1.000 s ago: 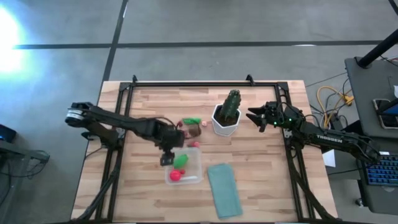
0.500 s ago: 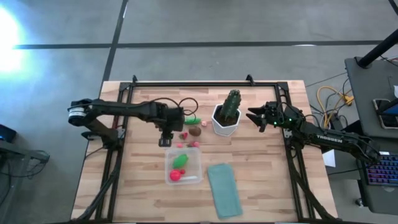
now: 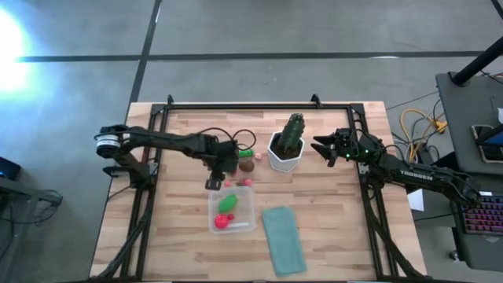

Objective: Pick and placing Produce into tupperware
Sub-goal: Put the pink peach into the transparent bin, then put the red strawberry into the transparent bin

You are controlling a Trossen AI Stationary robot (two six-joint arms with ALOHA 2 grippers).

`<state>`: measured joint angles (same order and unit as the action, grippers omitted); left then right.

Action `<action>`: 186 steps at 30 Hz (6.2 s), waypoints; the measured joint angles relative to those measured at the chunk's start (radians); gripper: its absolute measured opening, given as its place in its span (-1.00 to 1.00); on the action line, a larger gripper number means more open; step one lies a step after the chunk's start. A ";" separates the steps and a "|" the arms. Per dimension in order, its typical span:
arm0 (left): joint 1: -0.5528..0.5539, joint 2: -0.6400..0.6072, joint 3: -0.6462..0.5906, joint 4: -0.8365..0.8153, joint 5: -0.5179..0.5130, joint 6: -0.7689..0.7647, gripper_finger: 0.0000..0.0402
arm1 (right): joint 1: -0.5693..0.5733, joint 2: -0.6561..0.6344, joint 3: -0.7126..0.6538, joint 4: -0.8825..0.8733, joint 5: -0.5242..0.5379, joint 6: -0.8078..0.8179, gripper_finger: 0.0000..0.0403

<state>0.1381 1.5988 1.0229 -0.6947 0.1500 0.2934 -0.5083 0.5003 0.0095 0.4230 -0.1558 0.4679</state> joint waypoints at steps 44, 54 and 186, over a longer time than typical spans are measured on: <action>-0.075 0.048 -0.020 0.086 -0.105 -0.126 -0.40 | 0.000 0.000 0.000 -0.001 0.000 0.000 0.16; -0.075 0.076 -0.020 0.113 -0.141 -0.131 -0.40 | 0.000 0.000 0.000 0.000 0.000 0.000 0.16; 0.015 0.291 0.326 -0.232 -0.219 -0.567 0.00 | 0.000 0.000 0.000 0.000 0.000 0.000 0.16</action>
<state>0.1535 1.8898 1.3493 -0.9265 -0.0689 -0.2741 -0.5083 0.4999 0.0097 0.4225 -0.1558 0.4679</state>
